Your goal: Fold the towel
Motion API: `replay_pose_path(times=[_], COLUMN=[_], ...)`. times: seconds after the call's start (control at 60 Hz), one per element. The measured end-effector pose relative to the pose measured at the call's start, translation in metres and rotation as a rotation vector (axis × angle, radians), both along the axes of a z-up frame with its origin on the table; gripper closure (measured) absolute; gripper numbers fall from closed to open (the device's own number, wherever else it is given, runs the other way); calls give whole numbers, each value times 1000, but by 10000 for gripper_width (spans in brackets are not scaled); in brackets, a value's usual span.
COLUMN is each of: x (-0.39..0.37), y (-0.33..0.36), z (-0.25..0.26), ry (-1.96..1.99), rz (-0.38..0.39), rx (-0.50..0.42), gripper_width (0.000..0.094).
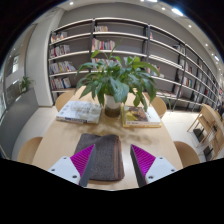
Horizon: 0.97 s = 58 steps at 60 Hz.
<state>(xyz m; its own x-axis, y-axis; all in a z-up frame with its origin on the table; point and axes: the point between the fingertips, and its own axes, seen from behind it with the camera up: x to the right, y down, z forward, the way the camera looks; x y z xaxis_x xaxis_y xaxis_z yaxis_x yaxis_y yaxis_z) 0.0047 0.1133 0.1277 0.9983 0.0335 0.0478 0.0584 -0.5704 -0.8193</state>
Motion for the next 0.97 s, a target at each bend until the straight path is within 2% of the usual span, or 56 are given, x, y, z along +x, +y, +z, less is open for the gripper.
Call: replay_pose_path(times=[0.15,0.283,0.617,0.967], x=[4,5,8,-9], y=[-40,-90,-229,-288], z=[76,110,98,114], ry=[69,106,57,29], rz=[-24,-36,-81,-66], rx=[104,153,113,122], gripper_width=[188,192,191,179])
